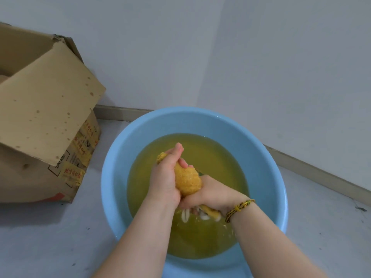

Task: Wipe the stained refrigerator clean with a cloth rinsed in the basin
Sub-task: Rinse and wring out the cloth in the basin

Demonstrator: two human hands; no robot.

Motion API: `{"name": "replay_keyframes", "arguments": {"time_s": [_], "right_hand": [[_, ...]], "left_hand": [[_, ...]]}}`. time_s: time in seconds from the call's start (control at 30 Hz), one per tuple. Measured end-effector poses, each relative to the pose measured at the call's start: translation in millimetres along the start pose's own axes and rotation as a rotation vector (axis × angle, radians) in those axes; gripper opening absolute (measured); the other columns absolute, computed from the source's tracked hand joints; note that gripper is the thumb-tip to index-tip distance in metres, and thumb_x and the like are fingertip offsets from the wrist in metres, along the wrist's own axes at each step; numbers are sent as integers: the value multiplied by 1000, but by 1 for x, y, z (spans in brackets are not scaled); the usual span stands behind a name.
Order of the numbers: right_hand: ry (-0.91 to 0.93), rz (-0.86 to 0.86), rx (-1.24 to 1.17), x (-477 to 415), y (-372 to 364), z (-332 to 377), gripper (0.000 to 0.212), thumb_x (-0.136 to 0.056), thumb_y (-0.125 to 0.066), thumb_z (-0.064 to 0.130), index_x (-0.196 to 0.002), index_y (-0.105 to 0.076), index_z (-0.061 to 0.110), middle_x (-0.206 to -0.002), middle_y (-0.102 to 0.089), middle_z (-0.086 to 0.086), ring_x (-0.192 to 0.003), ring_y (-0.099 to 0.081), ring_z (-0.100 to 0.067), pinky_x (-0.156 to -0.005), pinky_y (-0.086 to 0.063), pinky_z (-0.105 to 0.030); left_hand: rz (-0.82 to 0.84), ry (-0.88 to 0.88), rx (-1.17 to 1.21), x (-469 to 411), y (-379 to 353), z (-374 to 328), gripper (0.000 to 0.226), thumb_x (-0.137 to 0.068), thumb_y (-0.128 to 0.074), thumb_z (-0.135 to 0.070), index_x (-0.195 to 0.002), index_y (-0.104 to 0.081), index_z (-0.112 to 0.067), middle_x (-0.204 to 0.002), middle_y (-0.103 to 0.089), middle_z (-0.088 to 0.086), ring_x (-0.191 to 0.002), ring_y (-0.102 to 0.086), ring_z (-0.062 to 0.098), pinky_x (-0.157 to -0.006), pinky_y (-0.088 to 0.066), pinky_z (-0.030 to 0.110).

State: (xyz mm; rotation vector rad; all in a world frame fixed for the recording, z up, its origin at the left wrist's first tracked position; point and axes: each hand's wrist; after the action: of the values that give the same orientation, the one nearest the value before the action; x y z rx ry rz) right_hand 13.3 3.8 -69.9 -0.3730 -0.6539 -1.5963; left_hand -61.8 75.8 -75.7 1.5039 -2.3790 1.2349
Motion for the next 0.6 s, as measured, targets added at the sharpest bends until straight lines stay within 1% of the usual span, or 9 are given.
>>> {"name": "replay_keyframes", "arguments": {"time_s": [0.13,0.23,0.3,0.37,0.4,0.47,0.5,0.57,0.6], "right_hand": [[-53,186,-80,-8,6,-5,20,-64,-68,10,-49,-56,11,-40,-53,1,-31,-45,-6,-32,-36,-12],[-11,313,-196,-3,10,-8,26,-56,-67,26,-62,-53,6,-43,-56,5,-33,-49,-3,-33,-39,-12],[-21,278,-242,5,15,-4,28,-59,-68,25,-69,-53,5,-48,-59,4,-37,-52,-3,-35,-41,-13],[-53,51,-115,8,18,-3,18,-71,-70,16,-70,-54,8,-56,-60,0,-39,-51,-5,-38,-43,-17],[-68,-119,67,9,17,-4,17,-75,-69,15,-71,-53,12,-61,-60,-1,-42,-51,-6,-42,-45,-19],[-94,-459,605,7,14,-9,21,-77,-67,25,-77,-48,17,-72,-56,2,-60,-55,-11,-53,-44,-25],[-133,-591,858,9,12,-9,21,-81,-62,27,-82,-43,18,-78,-54,3,-72,-54,-16,-59,-41,-26],[-182,-714,1147,10,7,-12,15,-85,-54,18,-91,-41,20,-92,-57,0,-90,-54,-23,-71,-36,-30],[-154,-766,1237,9,4,-15,18,-81,-57,12,-94,-47,19,-94,-59,-2,-94,-54,-26,-77,-37,-34]], "left_hand": [[27,0,-36,-3,3,1,21,-82,-57,-31,-67,-56,-17,-41,-47,-7,-43,-51,9,-54,-42,24],[95,49,-6,0,1,0,25,-74,-59,-36,-61,-53,-16,-41,-47,-5,-40,-49,8,-51,-44,24],[137,109,26,1,-3,-4,26,-68,-59,-41,-65,-58,-16,-45,-50,-4,-44,-52,9,-49,-46,23],[99,196,64,-3,-5,-5,31,-76,-58,-46,-82,-63,-16,-63,-62,-2,-62,-61,13,-58,-50,28],[42,239,44,-6,-2,-2,38,-78,-56,-50,-95,-61,-16,-81,-66,2,-77,-63,16,-66,-52,32],[-133,305,-142,-9,7,4,54,-79,-57,-53,-119,-49,-19,-117,-58,8,-105,-56,24,-85,-49,41],[-206,320,-226,-7,10,5,60,-79,-58,-52,-128,-43,-20,-128,-50,9,-113,-51,26,-91,-45,43],[-214,371,-236,-3,10,6,69,-79,-61,-48,-136,-34,-20,-135,-43,11,-115,-48,31,-92,-42,45],[-184,401,-196,-1,7,5,70,-79,-62,-48,-136,-33,-19,-132,-44,12,-110,-51,33,-89,-43,44]]}}
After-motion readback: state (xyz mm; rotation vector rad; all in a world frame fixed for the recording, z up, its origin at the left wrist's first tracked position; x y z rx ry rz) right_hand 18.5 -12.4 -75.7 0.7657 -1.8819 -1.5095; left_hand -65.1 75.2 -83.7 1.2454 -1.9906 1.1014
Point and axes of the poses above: each hand's wrist, its own x-axis away from the middle knuckle, its own y-axis out of the back of the hand, z = x × y
